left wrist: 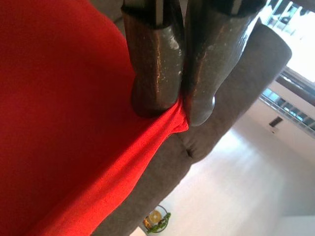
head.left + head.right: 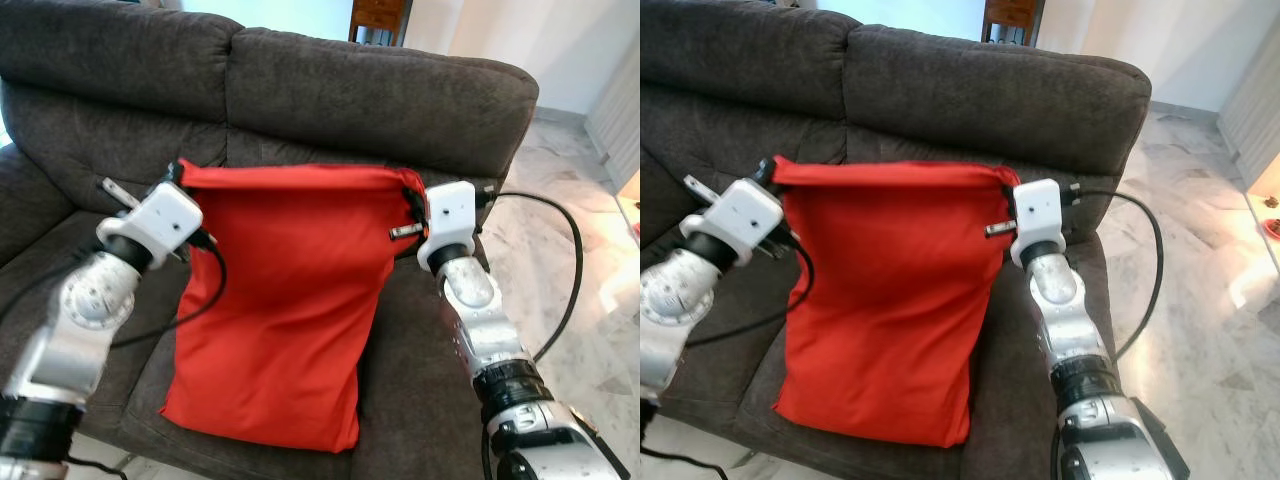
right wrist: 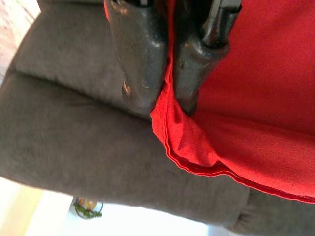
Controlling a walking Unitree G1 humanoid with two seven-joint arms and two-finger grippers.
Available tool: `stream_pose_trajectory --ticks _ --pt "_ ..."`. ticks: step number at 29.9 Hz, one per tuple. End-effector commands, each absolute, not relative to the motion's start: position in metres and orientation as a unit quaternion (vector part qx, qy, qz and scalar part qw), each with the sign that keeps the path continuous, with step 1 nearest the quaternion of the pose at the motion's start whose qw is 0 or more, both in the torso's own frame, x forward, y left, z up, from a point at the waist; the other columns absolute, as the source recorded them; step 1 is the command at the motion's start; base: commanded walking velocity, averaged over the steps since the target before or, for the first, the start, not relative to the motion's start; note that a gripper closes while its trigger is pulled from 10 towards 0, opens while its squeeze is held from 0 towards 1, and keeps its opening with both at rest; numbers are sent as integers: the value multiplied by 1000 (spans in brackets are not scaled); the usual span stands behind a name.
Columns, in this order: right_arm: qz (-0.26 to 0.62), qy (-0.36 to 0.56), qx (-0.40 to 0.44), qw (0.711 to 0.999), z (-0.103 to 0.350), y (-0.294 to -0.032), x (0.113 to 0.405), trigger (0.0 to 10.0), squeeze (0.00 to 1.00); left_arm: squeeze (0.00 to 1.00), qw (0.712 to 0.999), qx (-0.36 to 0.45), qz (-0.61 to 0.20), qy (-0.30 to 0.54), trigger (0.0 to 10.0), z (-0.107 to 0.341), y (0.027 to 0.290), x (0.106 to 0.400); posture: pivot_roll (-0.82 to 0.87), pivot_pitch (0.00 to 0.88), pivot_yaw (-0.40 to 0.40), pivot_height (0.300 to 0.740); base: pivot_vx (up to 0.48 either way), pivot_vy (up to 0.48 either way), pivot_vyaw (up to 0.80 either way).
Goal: Move the pillow to the sofa from floor
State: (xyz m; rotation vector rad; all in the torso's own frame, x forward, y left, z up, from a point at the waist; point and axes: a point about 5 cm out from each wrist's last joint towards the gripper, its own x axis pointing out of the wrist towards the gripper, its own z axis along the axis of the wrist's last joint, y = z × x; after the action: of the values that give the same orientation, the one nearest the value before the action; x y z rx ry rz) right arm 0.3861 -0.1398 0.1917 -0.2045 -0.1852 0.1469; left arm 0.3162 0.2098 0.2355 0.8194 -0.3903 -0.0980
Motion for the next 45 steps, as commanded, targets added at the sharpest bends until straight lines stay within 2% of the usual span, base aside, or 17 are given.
stream_pose_trajectory --ticks 1,8,9,10,11,12,13,14,24,25,26,28,29,31,38,42,45 --pt "42 -59 -102 992 176 -164 379 10000 0 0 909 378 -32 -176 10000 229 214 310 172 151 -76 740 0 0 0" --pt "40 -33 -88 995 158 -167 370 10000 0 0 922 355 -24 -152 10000 214 215 307 166 150 -70 740 0 0 0" --pt "39 -28 -81 996 154 -166 368 10000 0 180 926 348 -19 -147 10000 213 217 307 166 148 -68 740 0 0 0" --pt "40 -26 -79 996 153 -166 368 10000 0 180 927 347 -17 -145 10000 212 217 307 166 148 -68 740 0 0 0" --pt "42 -24 -76 996 152 -165 367 10000 0 925 928 344 -14 -144 10000 213 217 306 166 148 -68 740 0 0 0" --pt "45 -23 -73 996 152 -164 366 10000 0 1000 929 341 -11 -144 10000 213 217 306 167 148 -68 740 0 0 0" --pt "46 -23 -72 996 152 -163 366 10000 557 1000 930 339 -9 -144 10000 214 217 306 167 148 -68 740 0 0 0" --pt "47 -24 -68 996 152 -162 366 10000 1000 1000 930 338 -7 -143 10000 214 216 306 167 148 -68 740 0 0 0" --pt "22 -31 -51 998 151 -166 360 10000 1000 1000 933 337 7 -124 10000 209 221 303 172 147 -71 740 0 0 0" --pt "19 -29 -48 998 149 -167 359 10000 651 1000 934 336 9 -118 10000 206 222 303 174 147 -71 740 0 0 0" --pt "8 -21 -40 999 144 -172 357 10000 0 1000 941 324 15 -100 10000 196 226 302 175 147 -71 740 0 0 0" --pt "-5 -12 -31 999 138 -178 355 10000 0 1000 948 308 21 -78 10000 184 231 301 177 144 -70 740 0 0 0" --pt "-18 1 -27 999 128 -188 351 10000 0 0 954 294 28 -44 10000 162 238 296 174 143 -69 740 0 0 0" --pt "-23 7 -28 999 125 -192 350 10000 0 0 956 290 30 -30 10000 154 240 293 173 141 -68 740 0 0 0" --pt "-167 111 -32 979 70 -267 314 10000 0 0 964 231 66 117 10000 71 261 252 171 132 -61 740 0 0 0" --pt "-282 190 -50 939 36 -321 265 10000 0 0 949 230 93 194 10000 32 276 211 181 120 -49 740 0 0 0" --pt "-330 243 -44 911 11 -339 227 10000 0 0 945 222 89 223 10000 14 277 185 186 112 -44 740 0 0 0"
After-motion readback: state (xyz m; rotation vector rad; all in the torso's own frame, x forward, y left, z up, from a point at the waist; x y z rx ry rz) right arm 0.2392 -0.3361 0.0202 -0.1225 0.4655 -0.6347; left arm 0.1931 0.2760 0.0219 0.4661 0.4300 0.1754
